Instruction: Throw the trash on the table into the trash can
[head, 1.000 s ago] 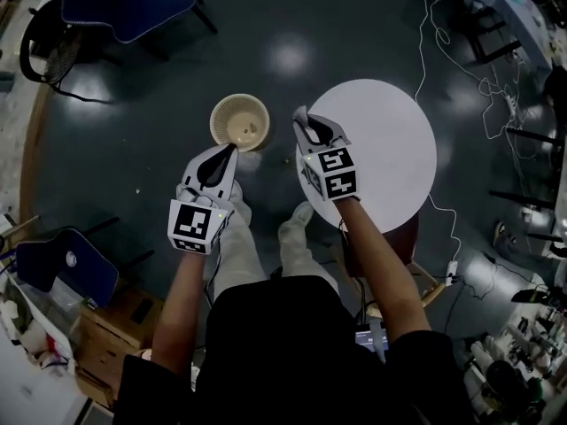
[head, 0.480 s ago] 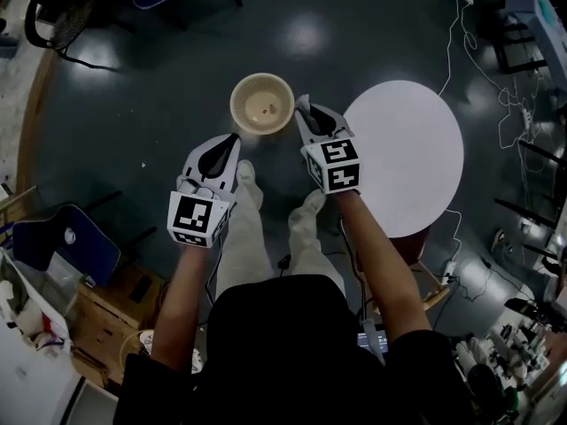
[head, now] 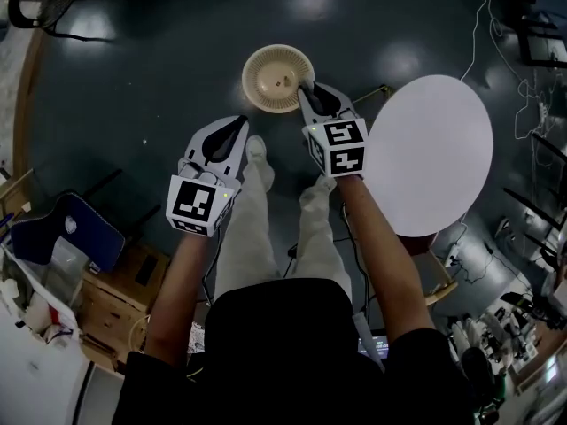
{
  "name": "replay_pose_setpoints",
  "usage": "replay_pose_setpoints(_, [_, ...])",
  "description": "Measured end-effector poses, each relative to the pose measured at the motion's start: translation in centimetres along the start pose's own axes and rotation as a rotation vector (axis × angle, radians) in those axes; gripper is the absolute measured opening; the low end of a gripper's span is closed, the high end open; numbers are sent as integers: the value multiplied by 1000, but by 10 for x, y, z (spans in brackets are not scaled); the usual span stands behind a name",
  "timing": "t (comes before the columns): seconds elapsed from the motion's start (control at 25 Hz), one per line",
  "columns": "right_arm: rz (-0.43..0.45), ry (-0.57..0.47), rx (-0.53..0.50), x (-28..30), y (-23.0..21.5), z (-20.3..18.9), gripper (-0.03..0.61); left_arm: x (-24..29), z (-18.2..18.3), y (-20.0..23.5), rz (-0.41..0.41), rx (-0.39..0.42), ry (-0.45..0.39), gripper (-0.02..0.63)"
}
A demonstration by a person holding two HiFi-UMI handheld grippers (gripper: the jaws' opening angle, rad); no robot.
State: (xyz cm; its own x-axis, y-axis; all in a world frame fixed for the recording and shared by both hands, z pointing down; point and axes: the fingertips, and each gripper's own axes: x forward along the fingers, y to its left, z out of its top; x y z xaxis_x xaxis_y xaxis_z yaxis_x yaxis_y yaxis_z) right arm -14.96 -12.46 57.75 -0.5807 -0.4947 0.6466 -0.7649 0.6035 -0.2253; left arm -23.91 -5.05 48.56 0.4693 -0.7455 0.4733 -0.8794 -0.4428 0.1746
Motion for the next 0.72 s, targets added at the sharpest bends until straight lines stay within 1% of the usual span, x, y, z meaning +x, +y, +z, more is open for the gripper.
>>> replay_pose_setpoints(0.16, [-12, 21, 19, 30, -9, -13, 87, 21, -22, 14, -27, -36, 26, 15])
replay_pose_setpoints(0.28, [-25, 36, 33, 50, -15, -28, 87, 35, -36, 20, -45, -48, 33, 15])
replay_pose_setpoints(0.4, [-41, 50, 51, 73, -24, -45, 87, 53, -48, 31, -54, -116, 22, 15])
replay_pose_setpoints(0.52, [-55, 69, 66, 99, -32, -61, 87, 71, -68, 49, -37, -171, 45, 15])
replay_pose_setpoints(0.72, [-68, 100, 73, 142, -39, -93, 87, 89, -106, 72, -37, -173, 74, 15])
